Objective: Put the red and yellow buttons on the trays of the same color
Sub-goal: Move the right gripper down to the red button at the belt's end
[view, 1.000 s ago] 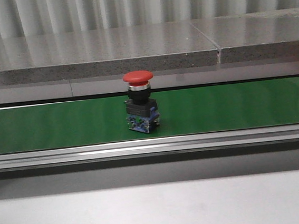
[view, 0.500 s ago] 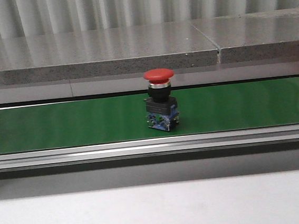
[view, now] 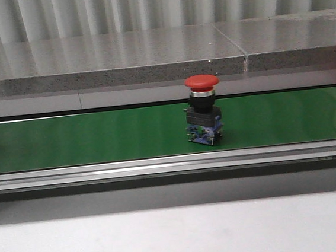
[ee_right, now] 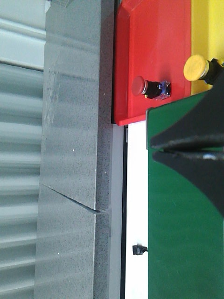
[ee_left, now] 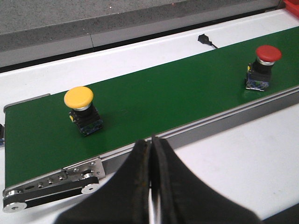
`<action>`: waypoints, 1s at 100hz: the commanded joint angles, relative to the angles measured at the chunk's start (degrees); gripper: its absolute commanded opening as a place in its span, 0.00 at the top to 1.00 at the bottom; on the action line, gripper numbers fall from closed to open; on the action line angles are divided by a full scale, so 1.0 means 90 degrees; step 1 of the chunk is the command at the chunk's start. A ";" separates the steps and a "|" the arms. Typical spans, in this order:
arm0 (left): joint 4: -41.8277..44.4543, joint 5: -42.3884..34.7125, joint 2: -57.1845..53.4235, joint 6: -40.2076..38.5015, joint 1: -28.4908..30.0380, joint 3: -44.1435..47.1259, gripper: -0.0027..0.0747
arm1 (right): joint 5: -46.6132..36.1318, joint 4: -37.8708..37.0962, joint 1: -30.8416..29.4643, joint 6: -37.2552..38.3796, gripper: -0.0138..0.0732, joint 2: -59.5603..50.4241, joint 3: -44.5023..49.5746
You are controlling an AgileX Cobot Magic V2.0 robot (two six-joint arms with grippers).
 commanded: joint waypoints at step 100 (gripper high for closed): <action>-0.0178 -0.0317 -0.0013 -0.0048 -0.0042 -0.0137 0.99 | 0.2439 0.0318 0.1431 -0.0107 0.32 0.4617 -0.3666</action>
